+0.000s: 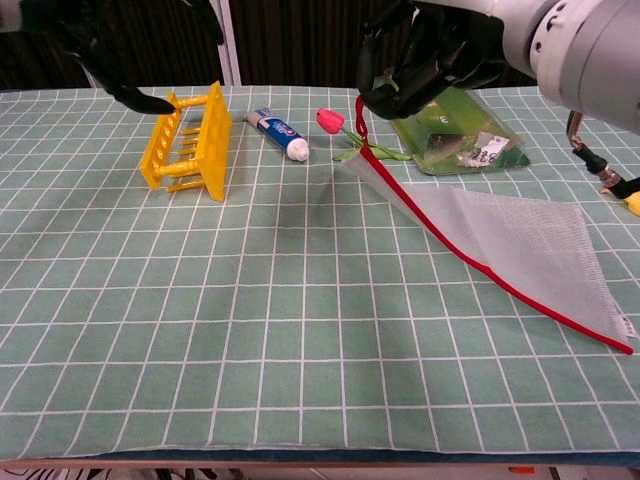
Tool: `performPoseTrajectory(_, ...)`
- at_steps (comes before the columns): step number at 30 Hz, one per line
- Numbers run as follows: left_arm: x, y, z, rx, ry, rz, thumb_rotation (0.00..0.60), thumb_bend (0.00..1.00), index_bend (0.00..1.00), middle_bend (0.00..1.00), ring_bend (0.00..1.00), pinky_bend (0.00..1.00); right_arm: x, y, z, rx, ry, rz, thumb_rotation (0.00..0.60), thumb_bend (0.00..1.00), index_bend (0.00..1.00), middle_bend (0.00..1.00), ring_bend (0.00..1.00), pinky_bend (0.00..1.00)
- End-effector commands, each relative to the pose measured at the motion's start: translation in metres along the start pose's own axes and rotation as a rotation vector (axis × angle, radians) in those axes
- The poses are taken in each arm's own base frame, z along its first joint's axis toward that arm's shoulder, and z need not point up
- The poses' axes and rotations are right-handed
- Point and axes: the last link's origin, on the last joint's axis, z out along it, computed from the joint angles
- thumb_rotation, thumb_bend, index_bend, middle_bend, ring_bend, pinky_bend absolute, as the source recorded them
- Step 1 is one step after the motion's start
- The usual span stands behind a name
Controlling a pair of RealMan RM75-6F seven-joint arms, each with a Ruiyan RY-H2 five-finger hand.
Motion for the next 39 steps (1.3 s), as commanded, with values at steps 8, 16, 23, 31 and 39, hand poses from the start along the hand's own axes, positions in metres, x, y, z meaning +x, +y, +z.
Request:
performPoseTrajectory(8, -0.024, 0.048, 0.036, -0.088, -0.072, -0.028, 0.6, 0.25, 0.32, 0.0, 0.0, 0.0, 0.006, -0.003, -0.001, 0.004, 0.005, 0.001, 0.6, 0.64, 0.67, 1.0, 1.0, 1.0)
performPoseTrajectory(16, -0.035, 0.082, 0.054, -0.151, -0.084, -0.046, 0.6, 0.29, 0.36, 0.0, 0.0, 0.0, 0.01, -0.005, -0.004, 0.009, 0.006, 0.01, 0.6, 0.65, 0.67, 1.0, 1.0, 1.0)
performPoseTrajectory(23, -0.039, 0.098, 0.062, -0.163, -0.073, -0.076, 0.6, 0.32, 0.39, 0.0, 0.0, 0.0, 0.015, -0.004, -0.005, 0.006, 0.012, 0.012, 0.6, 0.65, 0.67, 1.0, 1.0, 1.0)
performPoseTrajectory(31, -0.043, 0.111, 0.067, -0.172, -0.074, -0.1, 0.6, 0.35, 0.42, 0.0, 0.0, 0.0, 0.017, -0.001, -0.006, 0.0, 0.009, 0.017, 0.6, 0.65, 0.68, 1.0, 1.0, 1.0)
performPoseTrajectory(39, -0.045, 0.114, 0.07, -0.157, -0.075, -0.127, 0.6, 0.4, 0.49, 0.02, 0.0, 0.0, 0.019, 0.002, -0.008, -0.007, 0.01, 0.02, 0.6, 0.66, 0.68, 1.0, 1.0, 1.0)
